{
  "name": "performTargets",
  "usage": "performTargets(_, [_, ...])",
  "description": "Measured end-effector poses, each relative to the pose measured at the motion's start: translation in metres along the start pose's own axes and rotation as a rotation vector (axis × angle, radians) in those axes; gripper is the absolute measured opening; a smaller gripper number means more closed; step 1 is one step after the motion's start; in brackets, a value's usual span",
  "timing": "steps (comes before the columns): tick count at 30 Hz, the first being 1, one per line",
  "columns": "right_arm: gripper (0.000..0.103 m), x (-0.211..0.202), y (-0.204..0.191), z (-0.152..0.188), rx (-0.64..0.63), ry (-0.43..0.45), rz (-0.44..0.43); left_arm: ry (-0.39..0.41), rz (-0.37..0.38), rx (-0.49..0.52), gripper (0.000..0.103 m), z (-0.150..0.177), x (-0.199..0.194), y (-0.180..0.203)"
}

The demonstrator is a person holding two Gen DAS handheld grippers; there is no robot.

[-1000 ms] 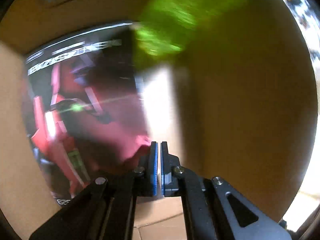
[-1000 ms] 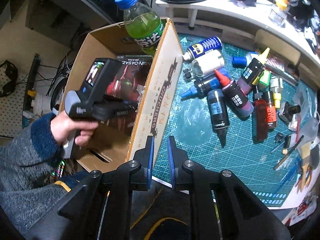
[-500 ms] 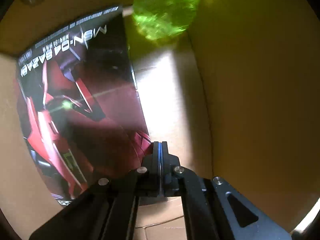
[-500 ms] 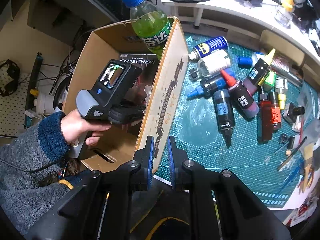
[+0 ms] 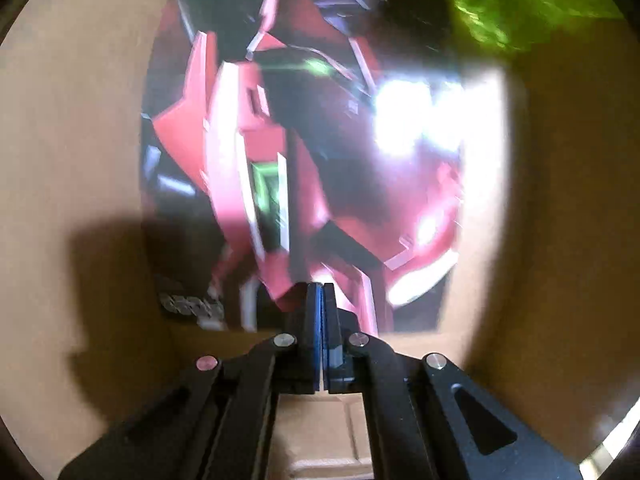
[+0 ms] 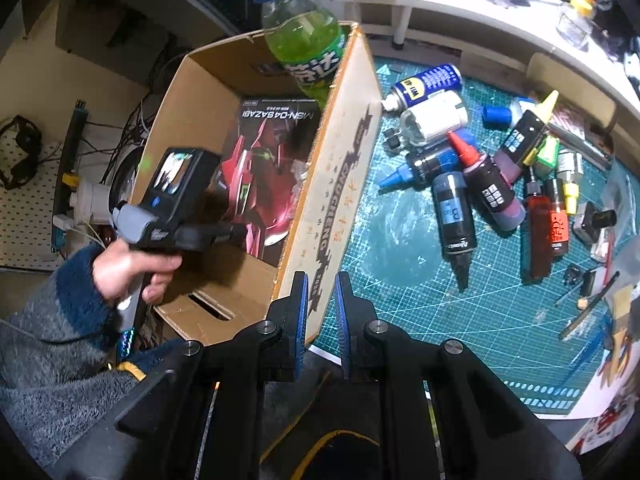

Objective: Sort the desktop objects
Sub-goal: 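Press the manual flat inside the box with the left gripper, then withdraw, then grasp the black Akouta yellow ink bottle on the mat with the left gripper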

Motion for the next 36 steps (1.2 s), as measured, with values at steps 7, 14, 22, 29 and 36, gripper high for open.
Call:
performTargets(7, [0.014, -0.002, 0.003, 0.009, 0.026, -0.003, 0.007, 0.072, 0.016, -0.009, 0.002, -0.032, -0.013, 0.0])
performTargets(14, [0.021, -0.015, 0.018, 0.039, 0.111, 0.036, 0.005, 0.177, 0.03, 0.037, 0.002, -0.048, -0.029, 0.015])
performTargets(22, [0.04, -0.045, 0.069, 0.126, 0.369, 0.154, 0.007, 0.444, 0.268, 0.159, 0.075, 0.002, -0.119, 0.053])
performTargets(29, [0.049, -0.07, 0.129, 0.18, 0.423, 0.263, -0.008, 0.559, 0.448, 0.156, 0.103, 0.096, -0.185, 0.095])
performTargets(36, [0.062, -0.098, 0.196, 0.218, 0.272, 0.347, -0.05, 0.665, 0.442, 0.04, 0.103, 0.179, -0.185, 0.141])
Point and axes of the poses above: each gripper's, at about its wrist camera, not at the fingertips, and x roughly the way its jaws point, y to its right, z to its underside, the point moved 2 cm from there along x, roughly the way its jaws point, and after that the axes turned 6 degrees about -x, right-handed, at the moved point
